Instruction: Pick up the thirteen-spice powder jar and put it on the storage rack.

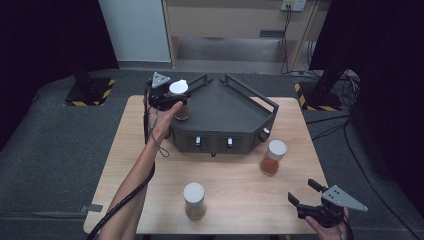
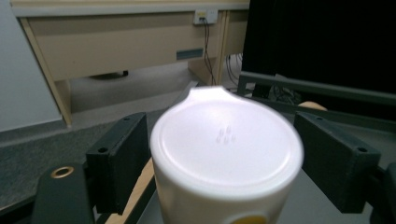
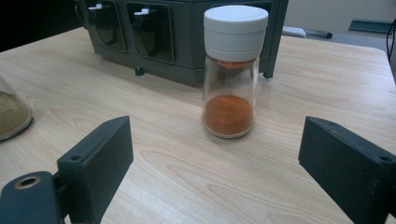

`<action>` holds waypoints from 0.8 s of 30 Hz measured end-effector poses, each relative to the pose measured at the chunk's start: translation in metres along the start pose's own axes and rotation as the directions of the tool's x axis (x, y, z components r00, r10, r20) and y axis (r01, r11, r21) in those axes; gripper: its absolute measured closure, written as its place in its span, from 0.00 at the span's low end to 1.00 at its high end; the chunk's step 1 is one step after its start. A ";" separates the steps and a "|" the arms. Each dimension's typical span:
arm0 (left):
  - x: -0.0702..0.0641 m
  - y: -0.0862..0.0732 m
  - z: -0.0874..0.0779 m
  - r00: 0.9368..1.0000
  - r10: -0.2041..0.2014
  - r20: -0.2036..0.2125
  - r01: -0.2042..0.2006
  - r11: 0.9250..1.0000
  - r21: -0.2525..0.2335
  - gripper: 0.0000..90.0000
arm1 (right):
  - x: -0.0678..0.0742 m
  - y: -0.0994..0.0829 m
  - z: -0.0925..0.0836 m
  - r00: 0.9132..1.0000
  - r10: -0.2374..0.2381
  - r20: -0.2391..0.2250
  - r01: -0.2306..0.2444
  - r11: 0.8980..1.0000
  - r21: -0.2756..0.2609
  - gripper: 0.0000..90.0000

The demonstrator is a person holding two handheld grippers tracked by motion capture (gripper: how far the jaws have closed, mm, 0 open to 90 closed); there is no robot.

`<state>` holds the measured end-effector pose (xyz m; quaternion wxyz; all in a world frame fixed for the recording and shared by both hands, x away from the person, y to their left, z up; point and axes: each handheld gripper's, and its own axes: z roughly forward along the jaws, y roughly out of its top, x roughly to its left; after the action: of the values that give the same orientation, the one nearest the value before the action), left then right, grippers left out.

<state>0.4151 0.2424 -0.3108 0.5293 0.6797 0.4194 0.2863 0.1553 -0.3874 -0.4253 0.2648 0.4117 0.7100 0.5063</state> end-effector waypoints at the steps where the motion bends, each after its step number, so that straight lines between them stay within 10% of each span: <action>1: 0.000 0.002 -0.002 1.000 0.002 0.000 -0.002 1.000 -0.004 0.18 | 0.000 0.000 0.000 1.000 0.000 0.000 0.000 1.000 0.000 0.11; 24: 0.002 0.038 -0.096 0.984 0.121 0.129 -0.111 0.991 -0.080 0.03 | 0.002 0.002 0.001 1.000 -0.002 0.008 0.002 1.000 0.008 0.10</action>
<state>0.3462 0.2873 -0.2482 0.5631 0.7008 0.3319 0.2856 0.1553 -0.3850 -0.4241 0.2666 0.4140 0.7113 0.5015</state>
